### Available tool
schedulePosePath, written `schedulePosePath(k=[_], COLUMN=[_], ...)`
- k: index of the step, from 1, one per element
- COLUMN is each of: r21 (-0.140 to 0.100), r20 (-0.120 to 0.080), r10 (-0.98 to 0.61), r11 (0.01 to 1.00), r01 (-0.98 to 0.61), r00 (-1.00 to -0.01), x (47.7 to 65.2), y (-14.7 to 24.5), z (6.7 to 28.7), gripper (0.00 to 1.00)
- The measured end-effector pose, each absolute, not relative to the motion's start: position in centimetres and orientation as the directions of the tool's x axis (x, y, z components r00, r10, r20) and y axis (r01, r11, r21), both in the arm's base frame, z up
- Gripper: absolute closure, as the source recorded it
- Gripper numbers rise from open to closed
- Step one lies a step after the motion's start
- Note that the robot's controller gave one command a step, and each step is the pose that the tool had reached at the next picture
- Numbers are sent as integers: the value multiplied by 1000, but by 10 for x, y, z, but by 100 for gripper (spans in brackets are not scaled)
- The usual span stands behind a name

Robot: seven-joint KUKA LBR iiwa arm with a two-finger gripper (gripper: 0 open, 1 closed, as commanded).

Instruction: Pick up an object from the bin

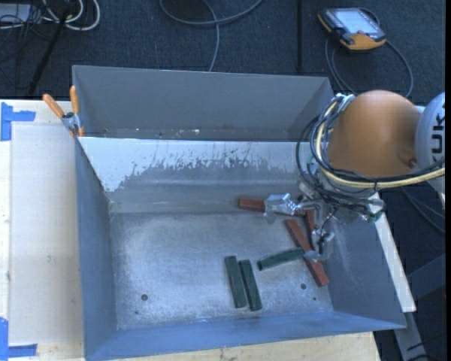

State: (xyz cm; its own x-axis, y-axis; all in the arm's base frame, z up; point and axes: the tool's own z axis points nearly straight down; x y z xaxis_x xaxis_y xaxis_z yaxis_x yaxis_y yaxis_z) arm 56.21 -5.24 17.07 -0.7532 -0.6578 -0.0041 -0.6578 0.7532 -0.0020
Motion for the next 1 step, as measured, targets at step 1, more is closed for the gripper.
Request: schedulePosePath(k=[1], r21=[-3], r20=[-3], r10=[-659], r11=[752], r01=[-659], r00=[-752], x=[577], y=[-47], z=[105], gripper=[0])
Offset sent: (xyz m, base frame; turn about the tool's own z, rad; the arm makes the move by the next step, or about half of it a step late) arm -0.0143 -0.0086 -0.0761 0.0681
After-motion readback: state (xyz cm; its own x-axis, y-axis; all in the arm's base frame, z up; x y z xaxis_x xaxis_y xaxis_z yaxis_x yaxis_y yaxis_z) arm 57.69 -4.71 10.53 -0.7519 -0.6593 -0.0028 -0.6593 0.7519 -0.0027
